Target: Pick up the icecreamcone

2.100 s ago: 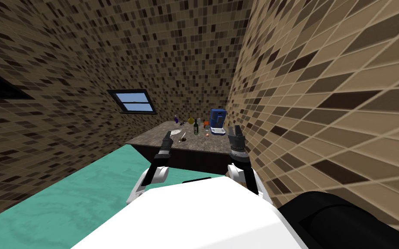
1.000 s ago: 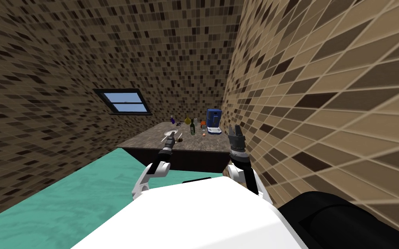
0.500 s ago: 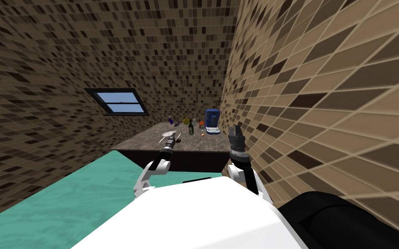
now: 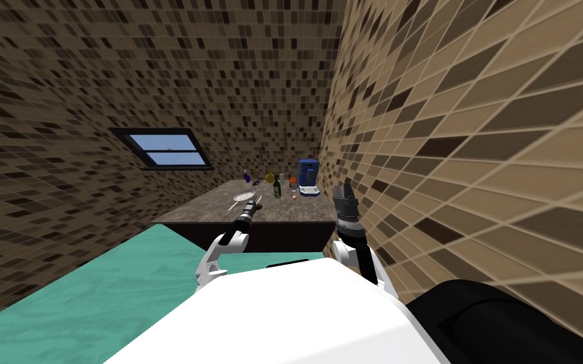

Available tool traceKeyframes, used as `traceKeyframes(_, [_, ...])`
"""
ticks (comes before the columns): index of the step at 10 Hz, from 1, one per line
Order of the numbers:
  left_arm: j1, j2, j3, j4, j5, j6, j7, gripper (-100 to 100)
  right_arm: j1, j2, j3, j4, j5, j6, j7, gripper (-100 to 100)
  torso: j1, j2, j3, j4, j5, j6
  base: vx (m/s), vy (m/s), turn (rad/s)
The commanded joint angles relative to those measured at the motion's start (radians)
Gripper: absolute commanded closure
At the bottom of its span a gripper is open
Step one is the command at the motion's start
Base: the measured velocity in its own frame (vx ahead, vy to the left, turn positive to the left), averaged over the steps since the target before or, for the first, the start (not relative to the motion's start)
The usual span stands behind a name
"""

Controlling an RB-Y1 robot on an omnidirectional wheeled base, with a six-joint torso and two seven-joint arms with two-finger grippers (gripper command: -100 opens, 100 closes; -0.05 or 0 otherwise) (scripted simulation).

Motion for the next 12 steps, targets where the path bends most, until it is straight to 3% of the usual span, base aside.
traceKeyframes(1, [-0.007,0.007,0.010,0.008,0.000,0.050,0.001,-100,0.000,0.000,0.000,0.000,0.000,0.000,0.000,0,0.000,0.000,0.000,0.000,0.000,0.000,0.022,-0.005,-0.070])
traceKeyframes(4, [-0.014,0.012,0.019,0.015,-0.001,0.099,0.001,-100,0.000,0.000,0.000,0.000,0.000,0.000,0.000,0,0.000,-0.001,0.000,0.000,0.000,0.000,0.021,-0.005,-0.042])
traceKeyframes(12, [-0.033,0.035,0.078,0.048,-0.018,0.328,0.009,-100,0.000,0.000,0.000,0.000,0.000,0.000,0.000,0,0.001,-0.001,-0.001,0.000,0.000,0.000,0.038,0.002,-0.065])
